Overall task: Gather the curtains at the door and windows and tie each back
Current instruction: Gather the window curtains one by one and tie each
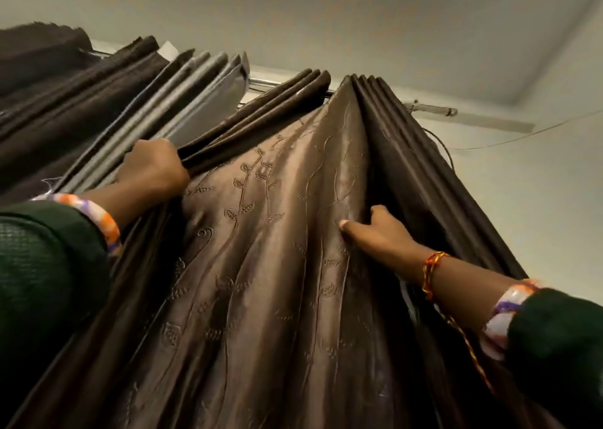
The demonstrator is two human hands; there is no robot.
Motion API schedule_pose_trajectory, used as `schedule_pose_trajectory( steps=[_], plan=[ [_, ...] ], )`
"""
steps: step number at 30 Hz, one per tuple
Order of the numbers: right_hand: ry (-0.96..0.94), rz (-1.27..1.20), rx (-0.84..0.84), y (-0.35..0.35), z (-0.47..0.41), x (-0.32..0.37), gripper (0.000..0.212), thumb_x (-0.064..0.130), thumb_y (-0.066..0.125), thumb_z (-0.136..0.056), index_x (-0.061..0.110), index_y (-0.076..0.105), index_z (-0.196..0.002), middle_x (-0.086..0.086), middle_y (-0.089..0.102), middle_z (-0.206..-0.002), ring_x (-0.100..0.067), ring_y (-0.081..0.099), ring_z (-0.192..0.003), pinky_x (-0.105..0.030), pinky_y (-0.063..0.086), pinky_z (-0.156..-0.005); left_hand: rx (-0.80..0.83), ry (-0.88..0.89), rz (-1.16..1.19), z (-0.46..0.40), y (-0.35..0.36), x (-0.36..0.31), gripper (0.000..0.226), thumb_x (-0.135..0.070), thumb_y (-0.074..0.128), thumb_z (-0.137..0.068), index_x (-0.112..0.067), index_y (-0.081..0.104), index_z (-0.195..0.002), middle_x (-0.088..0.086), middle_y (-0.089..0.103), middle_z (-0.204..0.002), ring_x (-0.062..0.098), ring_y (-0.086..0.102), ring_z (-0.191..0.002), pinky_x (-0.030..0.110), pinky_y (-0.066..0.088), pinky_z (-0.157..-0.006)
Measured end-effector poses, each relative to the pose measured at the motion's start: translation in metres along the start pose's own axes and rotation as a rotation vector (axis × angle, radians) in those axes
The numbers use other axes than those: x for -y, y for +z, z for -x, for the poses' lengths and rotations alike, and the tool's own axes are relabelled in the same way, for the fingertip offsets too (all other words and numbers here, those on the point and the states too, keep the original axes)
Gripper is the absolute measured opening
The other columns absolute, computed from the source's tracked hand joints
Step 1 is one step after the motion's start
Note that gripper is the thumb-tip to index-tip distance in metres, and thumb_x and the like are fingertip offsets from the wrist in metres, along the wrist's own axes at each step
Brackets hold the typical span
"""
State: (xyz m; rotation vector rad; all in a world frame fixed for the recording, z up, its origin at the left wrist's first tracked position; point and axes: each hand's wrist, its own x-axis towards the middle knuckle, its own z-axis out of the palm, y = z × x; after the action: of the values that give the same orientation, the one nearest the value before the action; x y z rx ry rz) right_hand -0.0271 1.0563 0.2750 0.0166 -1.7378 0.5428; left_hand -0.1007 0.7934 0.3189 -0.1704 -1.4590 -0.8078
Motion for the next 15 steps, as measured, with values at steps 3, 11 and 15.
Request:
schedule_pose_trajectory(
  steps=[3,11,15],
  plan=[
    [-0.029,-0.116,0.034,0.02,-0.003,0.018,0.05,0.028,0.063,-0.081,0.007,0.049,-0.124,-0.015,0.057,-0.123,-0.033,0.057,-0.111,-0.042,0.047,-0.097,-0.004,0.021,0.013,-0.005,-0.004,0.004,0.034,-0.017,0.059,-0.085,0.004,0.059,-0.111,0.03,0.058,-0.112,0.042,0.056,-0.102,0.04,0.047,-0.081],
    [-0.302,-0.2,0.05,0.077,0.006,0.111,0.033,0.013,0.052,-0.076,0.012,0.061,-0.108,-0.019,0.063,-0.113,-0.035,0.058,-0.108,-0.041,0.047,-0.096,0.067,0.113,0.129,-0.013,-0.003,0.004,0.039,-0.026,0.061,-0.086,-0.001,0.061,-0.116,0.021,0.06,-0.117,0.034,0.057,-0.108,0.035,0.046,-0.088],
    [-0.314,-0.193,0.07,0.098,0.003,0.15,0.028,0.013,0.05,-0.088,0.014,0.059,-0.115,-0.018,0.058,-0.123,-0.034,0.053,-0.116,-0.034,0.042,-0.101,0.048,0.137,0.162,-0.023,-0.01,0.013,0.037,-0.026,0.061,-0.085,-0.003,0.062,-0.114,0.021,0.06,-0.117,0.034,0.056,-0.109,0.034,0.045,-0.089]
  ],
)
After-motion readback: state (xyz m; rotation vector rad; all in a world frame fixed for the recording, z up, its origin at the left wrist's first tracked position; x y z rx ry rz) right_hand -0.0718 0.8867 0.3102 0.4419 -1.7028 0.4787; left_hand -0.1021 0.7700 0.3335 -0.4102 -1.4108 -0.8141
